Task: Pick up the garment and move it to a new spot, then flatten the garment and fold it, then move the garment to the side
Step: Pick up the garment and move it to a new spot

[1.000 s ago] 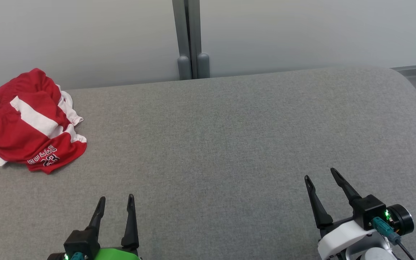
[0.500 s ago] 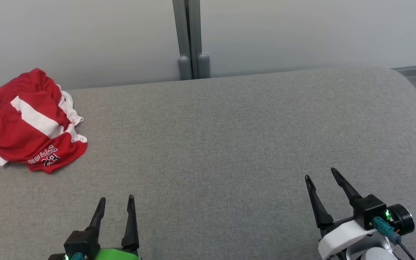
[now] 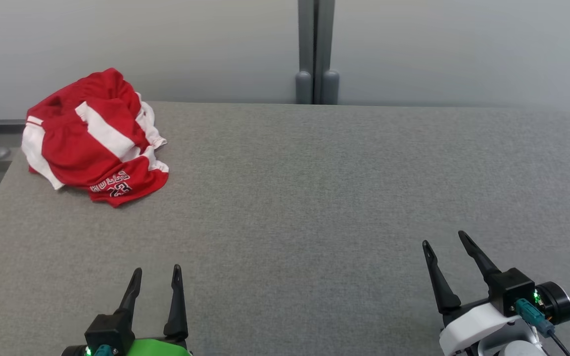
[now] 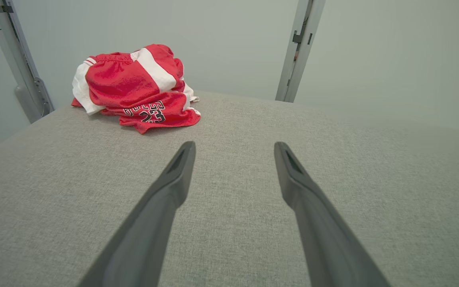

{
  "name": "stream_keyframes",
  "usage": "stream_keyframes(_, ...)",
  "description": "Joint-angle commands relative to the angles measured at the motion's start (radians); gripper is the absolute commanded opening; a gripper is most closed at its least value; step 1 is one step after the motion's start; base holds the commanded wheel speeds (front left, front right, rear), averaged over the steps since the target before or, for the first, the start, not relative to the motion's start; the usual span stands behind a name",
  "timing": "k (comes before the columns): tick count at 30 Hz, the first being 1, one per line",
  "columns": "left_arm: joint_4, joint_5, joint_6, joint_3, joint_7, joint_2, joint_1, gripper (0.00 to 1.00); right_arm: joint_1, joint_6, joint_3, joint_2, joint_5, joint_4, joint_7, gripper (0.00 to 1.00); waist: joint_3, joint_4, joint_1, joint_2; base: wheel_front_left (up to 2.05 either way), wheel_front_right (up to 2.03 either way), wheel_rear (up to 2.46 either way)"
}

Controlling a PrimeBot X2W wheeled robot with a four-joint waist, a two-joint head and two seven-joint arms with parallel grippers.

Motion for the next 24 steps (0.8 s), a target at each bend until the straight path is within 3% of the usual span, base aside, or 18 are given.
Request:
stream_keyframes(1, -0.004, 0.008, 0.001, 0.004, -0.001, 0.006, -0.006, 1.0, 0.01, -0.001, -0.001, -0.004, 0.004, -0.003, -0.005, 1.0, 0.003, 0.088, 0.0, 0.0, 0.0, 0.0, 0.0)
stream_keyframes(12, -0.012, 0.019, -0.005, 0.021, -0.001, 0.006, 0.011, 1.0, 0.007, -0.001, 0.027, -0.004, 0.017, 0.003, -0.005, 1.0, -0.001, 0.228, 0.0, 0.0, 0.0, 0.0, 0.0)
stream_keyframes(24, -0.017, 0.012, 0.002, 0.02, -0.001, 0.005, 0.02, 1.0, 0.02, -0.001, 0.035, -0.004, 0.012, -0.003, -0.005, 1.0, -0.005, 0.249, 0.0, 0.0, 0.0, 0.0, 0.0)
